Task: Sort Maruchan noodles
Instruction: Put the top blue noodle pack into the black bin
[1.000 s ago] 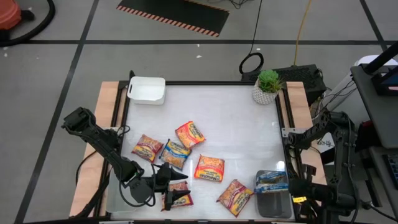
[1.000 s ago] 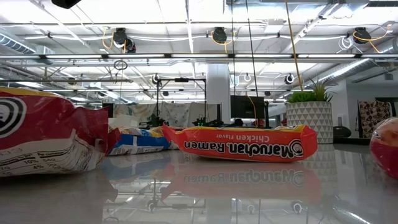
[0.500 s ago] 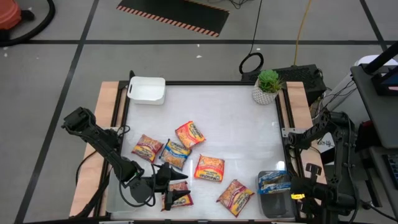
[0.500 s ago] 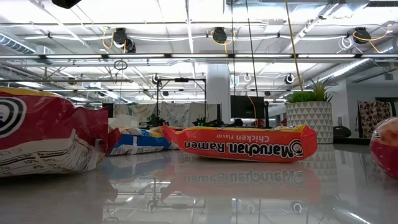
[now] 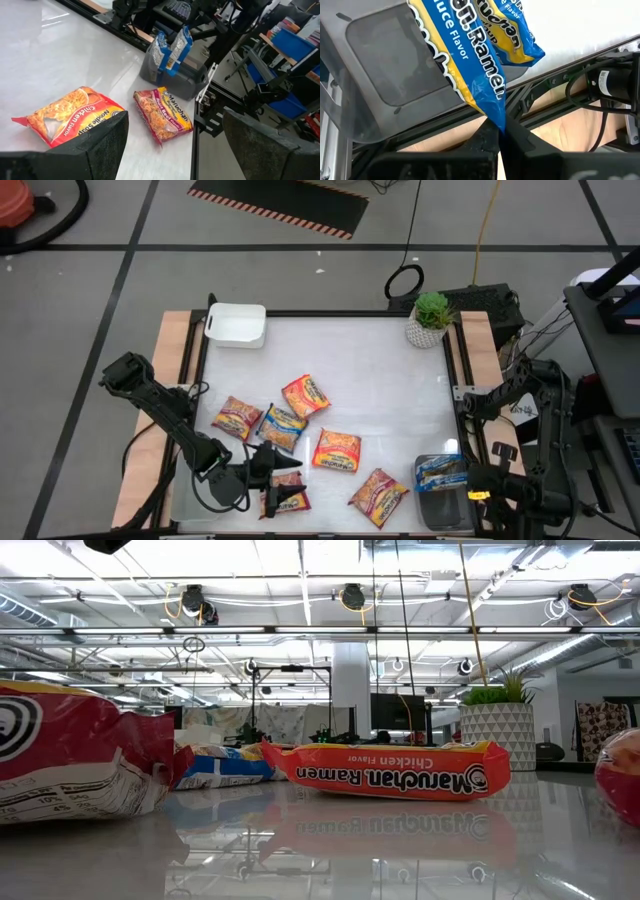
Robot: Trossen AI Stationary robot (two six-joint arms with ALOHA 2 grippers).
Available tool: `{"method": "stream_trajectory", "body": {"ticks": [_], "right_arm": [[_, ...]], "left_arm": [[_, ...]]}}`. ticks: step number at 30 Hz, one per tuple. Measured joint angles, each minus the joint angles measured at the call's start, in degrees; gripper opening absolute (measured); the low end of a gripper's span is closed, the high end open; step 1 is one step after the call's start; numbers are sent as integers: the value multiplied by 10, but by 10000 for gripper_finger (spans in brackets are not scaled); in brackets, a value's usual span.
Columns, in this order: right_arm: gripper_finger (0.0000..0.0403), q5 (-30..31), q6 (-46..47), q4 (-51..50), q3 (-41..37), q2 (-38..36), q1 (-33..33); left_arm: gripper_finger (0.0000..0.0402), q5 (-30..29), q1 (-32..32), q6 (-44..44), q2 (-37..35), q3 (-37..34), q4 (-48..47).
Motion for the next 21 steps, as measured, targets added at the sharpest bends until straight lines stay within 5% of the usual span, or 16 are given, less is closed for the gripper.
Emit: {"method": "stream_trajectory", "body": {"ticks": [10,21], "right_arm": [[0,-85,27,0,-15,0,-4],[37,-39,19,0,-28,0,-4]], "left_arm": [[326,-4,0,0,0,0,0],[326,-4,0,1,0,0,0]]}}
